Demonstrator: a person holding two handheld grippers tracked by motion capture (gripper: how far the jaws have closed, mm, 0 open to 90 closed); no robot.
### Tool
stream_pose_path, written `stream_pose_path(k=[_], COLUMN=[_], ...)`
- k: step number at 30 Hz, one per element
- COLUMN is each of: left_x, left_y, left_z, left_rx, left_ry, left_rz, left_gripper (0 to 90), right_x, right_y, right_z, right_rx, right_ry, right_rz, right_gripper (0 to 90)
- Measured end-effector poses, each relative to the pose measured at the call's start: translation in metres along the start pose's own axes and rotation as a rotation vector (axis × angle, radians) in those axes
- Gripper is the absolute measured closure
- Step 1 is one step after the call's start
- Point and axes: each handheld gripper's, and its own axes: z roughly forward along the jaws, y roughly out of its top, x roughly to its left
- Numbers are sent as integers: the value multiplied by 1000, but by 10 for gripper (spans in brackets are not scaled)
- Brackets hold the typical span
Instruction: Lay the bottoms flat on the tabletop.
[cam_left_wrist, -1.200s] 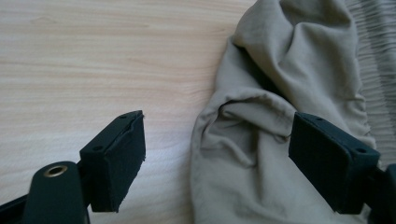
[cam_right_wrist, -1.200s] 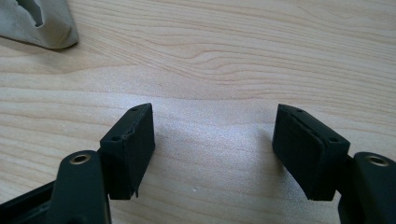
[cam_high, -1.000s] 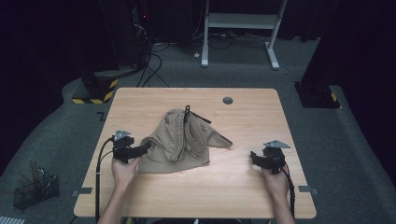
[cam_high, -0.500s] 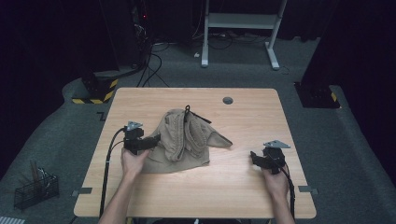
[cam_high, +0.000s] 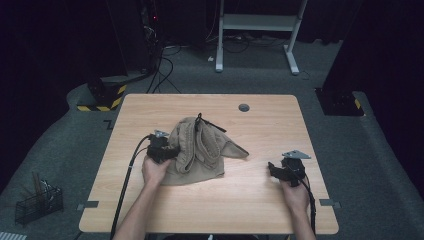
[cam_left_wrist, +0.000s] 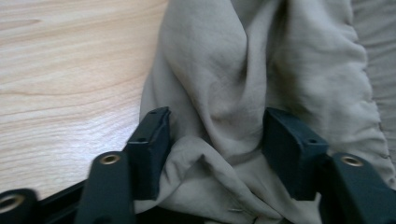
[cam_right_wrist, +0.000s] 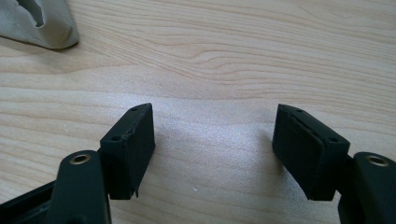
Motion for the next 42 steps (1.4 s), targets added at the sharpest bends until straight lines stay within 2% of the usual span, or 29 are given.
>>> stream_pose_path(k=[4, 10, 12, 13, 14, 15, 17, 19, 25, 29, 37, 42], left_x=[-3, -13, -18, -25, -25, -32, -36, -47, -60, -62, -71, -67], left_y=[-1, -3, -4, -5, -5, -5, -6, -8, -10, -10, -12, -12], left_z=[1, 2, 2, 4, 4, 4, 4, 5, 5, 5, 3, -1], left_rx=[1, -7, -12, -18, -18, -21, -21, -29, -38, -35, -30, -28], left_ry=[8, -9, -16, -29, -29, -42, -48, -71, -84, -88, -120, -124], left_rz=[26, 66, 80, 98, 98, 114, 124, 140, 153, 158, 176, 147], left_gripper=[486, 513, 518, 521, 522, 523, 522, 525, 521, 513, 494, 418], right_x=[0, 0, 0, 0, 0, 0, 0, 0, 0, 0, 0, 0], right_y=[0, 0, 0, 0, 0, 0, 0, 0, 0, 0, 0, 0], right_z=[0, 0, 0, 0, 0, 0, 0, 0, 0, 0, 0, 0], right_rx=[0, -1, -1, -1, -1, -1, -1, -1, -1, -2, -2, -1], right_ry=[0, 1, 1, 1, 1, 1, 1, 1, 1, 1, 1, 1], right_rz=[0, -3, -5, -5, -5, -5, -5, -6, -6, -7, -7, -6], right_gripper=[298, 298, 298, 298, 298, 298, 298, 298, 298, 298, 298, 298])
